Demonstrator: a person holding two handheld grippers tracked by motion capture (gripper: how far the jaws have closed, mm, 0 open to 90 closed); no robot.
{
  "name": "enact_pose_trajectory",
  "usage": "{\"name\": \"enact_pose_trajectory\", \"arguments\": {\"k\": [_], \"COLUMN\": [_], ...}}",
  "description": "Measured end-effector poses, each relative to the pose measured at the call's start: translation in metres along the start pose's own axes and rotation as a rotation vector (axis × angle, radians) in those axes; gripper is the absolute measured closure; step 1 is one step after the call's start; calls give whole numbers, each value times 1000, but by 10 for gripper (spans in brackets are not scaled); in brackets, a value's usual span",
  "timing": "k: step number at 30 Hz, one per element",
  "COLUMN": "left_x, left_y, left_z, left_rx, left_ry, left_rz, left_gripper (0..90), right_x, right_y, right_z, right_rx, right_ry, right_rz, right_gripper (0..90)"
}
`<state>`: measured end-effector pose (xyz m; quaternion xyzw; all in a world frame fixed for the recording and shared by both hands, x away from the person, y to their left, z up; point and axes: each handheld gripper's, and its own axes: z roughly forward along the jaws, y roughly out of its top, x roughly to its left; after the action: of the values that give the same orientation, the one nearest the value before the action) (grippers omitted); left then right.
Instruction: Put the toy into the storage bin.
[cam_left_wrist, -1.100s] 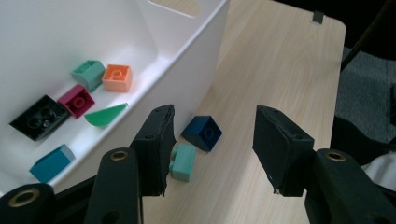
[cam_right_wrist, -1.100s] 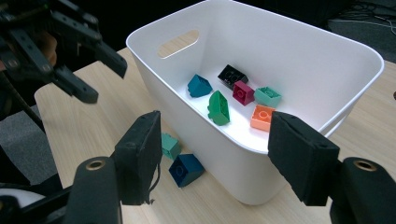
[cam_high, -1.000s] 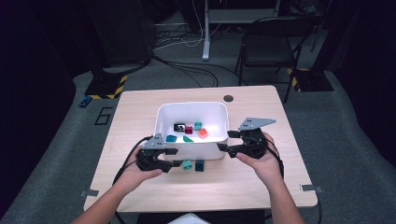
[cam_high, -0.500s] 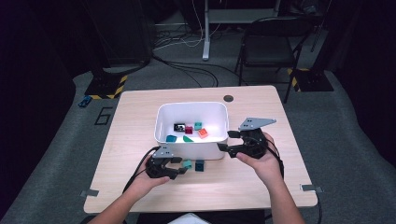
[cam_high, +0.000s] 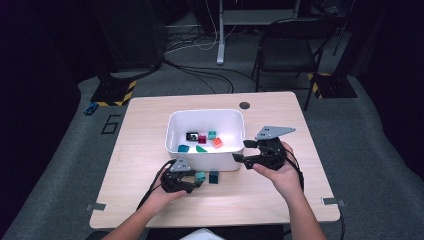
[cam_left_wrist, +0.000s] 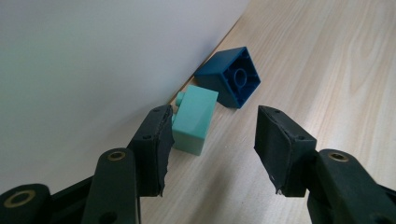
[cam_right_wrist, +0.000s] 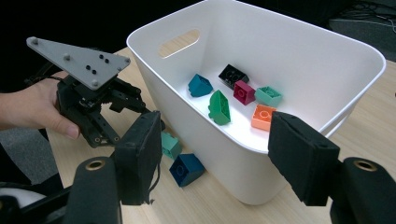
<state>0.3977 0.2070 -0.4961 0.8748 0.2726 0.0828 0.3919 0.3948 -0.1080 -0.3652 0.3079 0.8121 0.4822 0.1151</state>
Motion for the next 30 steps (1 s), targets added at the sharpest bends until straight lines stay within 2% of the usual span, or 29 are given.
{"name": "enact_pose_trajectory", "arguments": {"k": [7,15,17,18,19,20,23,24,30], "left_x": [1,-5,-8,-8,-8,-6,-6,-5,-4], "left_y": [-1,-5,-5,-4,-4,-5,-6,-6,-6], "left_z": [5,7,8,7,7,8,9,10,17], "left_rx": [5,12,1,20,20,21,18,34,30], "left_ry": [13,-24,-16,3,3,28,30,23,37], "left_rz": [2,-6,-19,-18,-18,-12,-28,-26,-31], "left_gripper": [452,465,464,460,455,451,448,449,466], "right_x": [0,0,0,0,0,1,1,1,0], "right_y": [0,0,0,0,0,0,1,1,1], "right_z": [0,-1,-1,-1,-1,-1,0,-1,-2], "right_rx": [0,-2,-5,-4,-4,-3,-3,-3,-7], "right_ry": [0,-3,-1,-1,-1,0,0,0,-2], "right_rz": [6,9,4,5,5,2,0,0,2], "right_gripper": [346,346,346,346,346,346,346,346,346]}}
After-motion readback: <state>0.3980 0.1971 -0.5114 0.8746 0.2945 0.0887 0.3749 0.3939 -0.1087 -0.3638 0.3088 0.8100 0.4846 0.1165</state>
